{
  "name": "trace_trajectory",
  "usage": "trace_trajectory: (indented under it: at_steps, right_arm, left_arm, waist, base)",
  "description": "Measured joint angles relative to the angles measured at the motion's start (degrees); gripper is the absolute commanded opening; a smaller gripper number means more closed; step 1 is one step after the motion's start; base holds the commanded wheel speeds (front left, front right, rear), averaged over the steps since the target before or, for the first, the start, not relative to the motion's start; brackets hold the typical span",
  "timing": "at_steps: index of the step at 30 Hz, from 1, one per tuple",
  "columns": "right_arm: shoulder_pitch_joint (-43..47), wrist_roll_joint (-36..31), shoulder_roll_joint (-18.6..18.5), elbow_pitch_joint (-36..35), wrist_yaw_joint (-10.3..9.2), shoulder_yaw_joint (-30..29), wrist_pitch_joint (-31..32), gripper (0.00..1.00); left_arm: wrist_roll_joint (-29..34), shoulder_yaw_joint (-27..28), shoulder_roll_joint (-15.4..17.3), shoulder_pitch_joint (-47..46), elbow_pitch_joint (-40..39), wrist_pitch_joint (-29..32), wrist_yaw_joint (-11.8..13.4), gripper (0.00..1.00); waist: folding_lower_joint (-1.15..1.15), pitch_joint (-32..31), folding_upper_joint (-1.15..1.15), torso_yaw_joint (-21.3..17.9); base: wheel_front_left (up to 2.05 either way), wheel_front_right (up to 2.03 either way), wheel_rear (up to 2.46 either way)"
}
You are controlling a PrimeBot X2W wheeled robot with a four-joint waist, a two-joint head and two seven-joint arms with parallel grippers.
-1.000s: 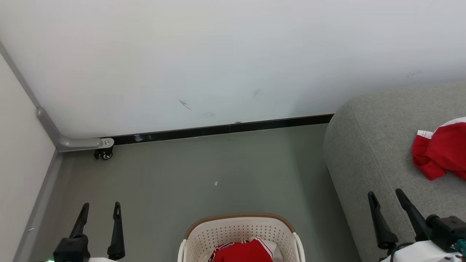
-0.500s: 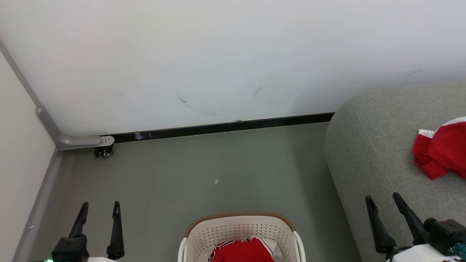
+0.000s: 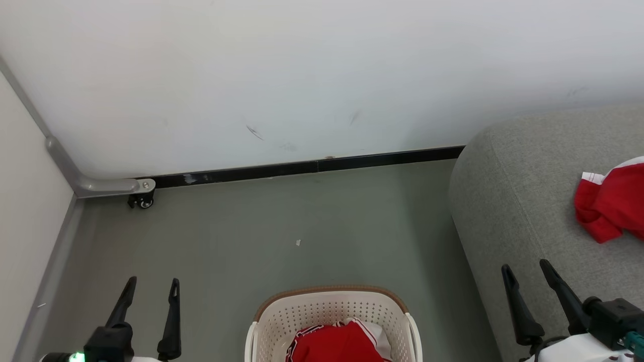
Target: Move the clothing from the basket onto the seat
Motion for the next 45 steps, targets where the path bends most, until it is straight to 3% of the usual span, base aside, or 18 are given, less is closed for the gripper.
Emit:
trace_trajectory:
  at_steps: [9, 21, 29, 45]
  right_arm:
    - [-2.26, -1.34, 0.00, -1.30, 0.00, -0.30, 0.00, 1.00]
    - [-2.33, -2.15, 0.04, -3.60, 0.00, -3.53, 0.27, 1.00]
    - [-2.37, -2.13, 0.07, -5.15, 0.00, -4.39, 0.42, 1.00]
    - [-6.88, -0.14, 0.10, -8.39, 0.00, -5.10, -0.18, 1.00]
  left_arm:
    - [1.32, -4.41, -0.20, -4.09, 2.83, 1.15, -3.16, 1.00]
    - [5.17, -13.99, -3.75, -10.23, 10.18, 3.90, -8.46, 1.00]
    - [7.06, -17.55, -5.46, -14.39, 14.54, 5.37, -10.99, 1.00]
    - [12.41, -21.61, -6.36, -23.62, 23.52, 6.84, -13.52, 1.00]
  waist:
    - [0.00, 1.62, 0.00, -0.28]
    - [0.00, 5.63, 0.00, -1.36]
    - [0.00, 9.07, 0.00, -2.28]
    - [0.00, 18.28, 0.00, -4.93]
  base:
    - [0.00, 0.00, 0.00]
    - [0.00, 0.00, 0.00]
    - [0.00, 0.00, 0.00]
    - [0.00, 0.00, 0.00]
